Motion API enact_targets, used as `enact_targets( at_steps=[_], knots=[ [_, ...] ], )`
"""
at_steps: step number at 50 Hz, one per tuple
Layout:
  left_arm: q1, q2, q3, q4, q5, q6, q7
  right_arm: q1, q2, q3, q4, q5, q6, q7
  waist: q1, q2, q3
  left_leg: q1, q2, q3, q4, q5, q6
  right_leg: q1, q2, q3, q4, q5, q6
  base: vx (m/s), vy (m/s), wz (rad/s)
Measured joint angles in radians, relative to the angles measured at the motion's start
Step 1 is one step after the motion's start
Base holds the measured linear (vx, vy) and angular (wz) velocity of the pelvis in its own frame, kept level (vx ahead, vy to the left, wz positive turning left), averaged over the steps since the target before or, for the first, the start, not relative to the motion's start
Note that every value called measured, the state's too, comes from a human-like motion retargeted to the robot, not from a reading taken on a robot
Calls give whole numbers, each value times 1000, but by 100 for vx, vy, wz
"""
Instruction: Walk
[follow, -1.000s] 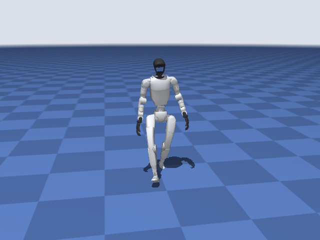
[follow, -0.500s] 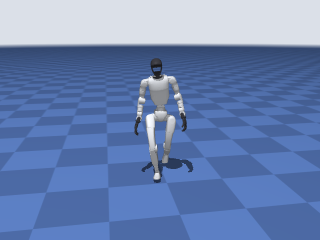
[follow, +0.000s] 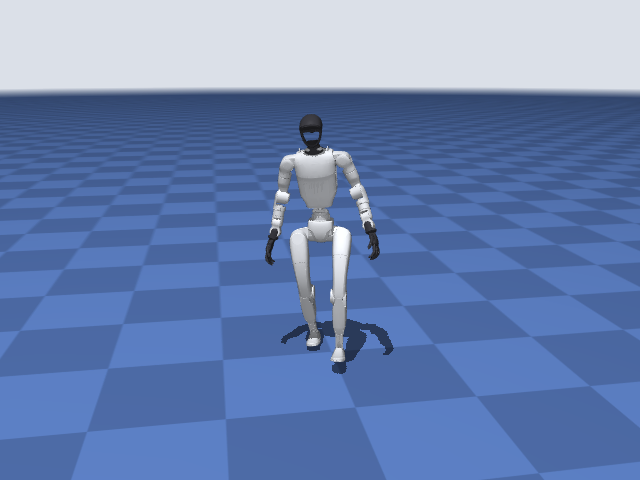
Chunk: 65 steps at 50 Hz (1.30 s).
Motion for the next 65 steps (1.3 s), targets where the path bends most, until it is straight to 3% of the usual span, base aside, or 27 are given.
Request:
enact_targets(
  at_steps=[6, 13, 15, 20, 22, 25, 29, 32, 35, 45, 49, 53, 55, 62, 65],
  knots=[
    [30, -13, -5, -9, 23, 3, -21, 19, 24, -7, -6, -16, 3, 0, -1, -17, -22, -11, -51, -18, -249, 99, -22, 84, -4, 22, 38, -66, 3, 50, 5, -30],
    [75, -26, -25, 7, 16, 12, -31, 67, 59, -27, 14, 10, 9, -14, 15, -60, -68, -29, -120, -27, -66, 150, 22, 132, -68, -11, 191, -51, 43, 59, 4, -36],
    [62, -20, -35, 30, -1, 16, -50, 64, 61, -42, 36, 25, 17, 0, 32, -81, -56, 22, -150, -26, -53, 150, 44, 159, -103, -3, 246, 34, 78, 60, 6, -38],
    [70, -13, -52, 41, 1, 21, -81, 79, 60, -65, 54, 46, 27, 38, 15, -139, -64, 128, -252, -24, -65, 102, 128, 78, -196, 27, 551, 413, 219, 56, 8, -10],
    [68, 1, -51, 31, 8, 22, -86, 70, 57, -76, 53, 55, 27, 47, 2, -147, -61, 178, -272, -28, -83, 82, 156, 13, -238, 20, 691, 500, 233, 53, 8, -16],
    [68, 24, -48, 12, 16, 22, -77, 62, 55, -88, 41, 71, 21, 40, -24, -147, -53, 252, -291, -36, -97, 44, 181, -94, -319, -17, 867, 486, 192, 53, 8, -21],
    [41, 58, -30, -4, 14, 30, -51, 29, 52, -96, 25, 92, 11, 16, -60, -121, -33, 372, -282, -62, -173, 18, 182, -256, -409, -81, 952, 316, 100, 52, 6, -25],
    [16, 80, -11, -14, 2, 32, -28, 10, 55, -95, 7, 96, 7, 0, -91, -99, -17, 461, -261, -85, -237, -1, 175, -372, -439, -132, 904, 228, 64, 51, 2, -16],
    [-7, 97, 4, -26, -10, 27, -7, -1, 64, -92, -5, 92, 8, -7, -117, -83, -1, 541, -240, -104, -286, -24, 166, -467, -447, -182, 783, 207, 66, 50, -1, -10],
    [-48, 93, 29, -63, -24, -15, 36, -2, 97, -97, 22, 82, 16, -31, -126, -58, 10, 718, -170, -118, -371, -95, 133, -610, -369, -274, 186, 389, 209, 49, -7, -14],
    [-42, 63, 27, -45, -26, -14, 37, -1, 99, -109, 49, 89, 22, -39, -121, -53, -6, 748, -152, -125, -354, -109, 114, -619, -356, -290, 145, 446, 208, 56, -14, -6],
    [-10, 9, 24, 14, -31, -4, 25, -2, 94, -127, 88, 117, 23, -47, -119, -31, -15, 773, -126, -150, -283, -72, 75, -610, -338, -297, 241, 459, 158, 61, -18, -15],
    [14, -23, 18, 58, -32, 4, 16, -3, 89, -133, 101, 135, 19, -52, -119, -14, -17, 773, -115, -176, -219, -5, 34, -596, -312, -292, 283, 428, 123, 60, -20, -37],
    [91, -106, -10, 214, -25, 28, -46, -7, 51, -122, 72, 190, -13, -51, -118, 77, -7, 690, -69, -254, 129, 363, -193, -449, -132, -270, 237, 345, 29, 56, -16, -63],
    [117, -104, -10, 226, -20, 29, -62, 0, 34, -123, 35, 206, -29, -59, -110, 94, -10, 615, -49, -227, 316, 442, -241, -387, -73, -243, 209, 305, 7, 52, -8, -69]
  ],
)
